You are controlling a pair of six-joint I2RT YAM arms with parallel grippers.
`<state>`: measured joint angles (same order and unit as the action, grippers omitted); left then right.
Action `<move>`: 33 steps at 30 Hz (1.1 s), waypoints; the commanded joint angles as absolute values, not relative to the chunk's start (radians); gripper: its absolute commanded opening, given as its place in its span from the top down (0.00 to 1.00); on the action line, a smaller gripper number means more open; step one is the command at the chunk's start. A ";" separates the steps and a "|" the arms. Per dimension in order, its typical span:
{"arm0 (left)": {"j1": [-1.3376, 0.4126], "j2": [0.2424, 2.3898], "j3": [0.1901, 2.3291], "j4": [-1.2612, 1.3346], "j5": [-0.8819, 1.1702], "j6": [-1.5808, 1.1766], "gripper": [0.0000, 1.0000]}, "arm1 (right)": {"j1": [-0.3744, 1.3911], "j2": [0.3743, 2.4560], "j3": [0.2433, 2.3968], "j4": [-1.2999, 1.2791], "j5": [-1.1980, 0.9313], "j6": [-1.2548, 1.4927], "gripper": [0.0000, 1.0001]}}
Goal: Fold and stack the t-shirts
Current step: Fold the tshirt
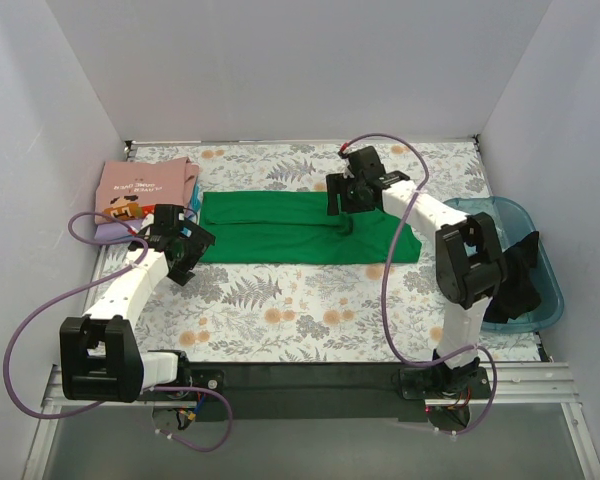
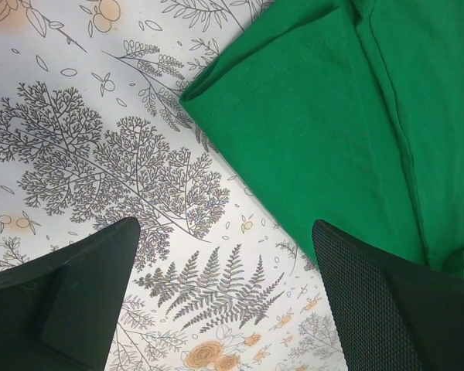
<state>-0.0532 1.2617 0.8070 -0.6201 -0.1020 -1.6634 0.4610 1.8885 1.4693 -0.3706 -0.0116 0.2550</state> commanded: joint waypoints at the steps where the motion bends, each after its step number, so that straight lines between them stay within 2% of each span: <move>1: -0.048 1.243 0.810 -0.617 -0.095 -1.647 0.06 | 0.474 1.959 1.500 -0.417 0.038 0.232 0.25; 4: -0.048 1.238 0.808 -0.617 -0.095 -1.647 0.06 | 0.477 1.991 1.535 -0.448 0.061 0.239 0.37; 6: -0.048 1.238 0.807 -0.614 -0.097 -1.646 0.06 | 0.480 1.997 1.539 -0.453 0.074 0.247 0.51; 8: -0.048 1.239 0.807 -0.612 -0.095 -1.644 0.06 | 0.488 2.000 1.539 -0.453 0.100 0.252 0.72; 11: -0.048 1.244 0.805 -0.609 -0.095 -1.646 0.06 | 0.492 2.002 1.549 -0.453 0.121 0.259 0.84; 22: -0.048 1.266 0.816 -0.607 -0.097 -1.644 0.06 | 0.535 2.080 1.660 -0.474 0.140 0.325 0.82; 24: -0.048 1.270 0.819 -0.609 -0.095 -1.643 0.06 | 0.545 2.109 1.678 -0.472 0.140 0.342 0.79; 25: -0.048 1.273 0.821 -0.609 -0.097 -1.641 0.06 | 0.551 2.120 1.699 -0.472 0.141 0.348 0.70; 27: -0.048 1.276 0.822 -0.609 -0.095 -1.641 0.06 | 0.554 2.150 1.724 -0.472 0.138 0.365 0.65; 28: -0.048 1.281 0.821 -0.609 -0.091 -1.640 0.06 | 0.554 2.161 1.750 -0.472 0.127 0.370 0.59; 30: -0.048 1.281 0.821 -0.607 -0.092 -1.638 0.06 | 0.554 2.193 1.781 -0.472 0.109 0.383 0.59; 33: -0.048 1.282 0.821 -0.609 -0.081 -1.635 0.06 | 0.555 2.220 1.838 -0.471 0.072 0.390 0.53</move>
<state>-0.0532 1.2884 0.8070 -0.6163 -0.0937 -1.6501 0.5552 2.2036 1.7496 -0.4770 0.1085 0.3611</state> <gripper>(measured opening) 0.938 0.450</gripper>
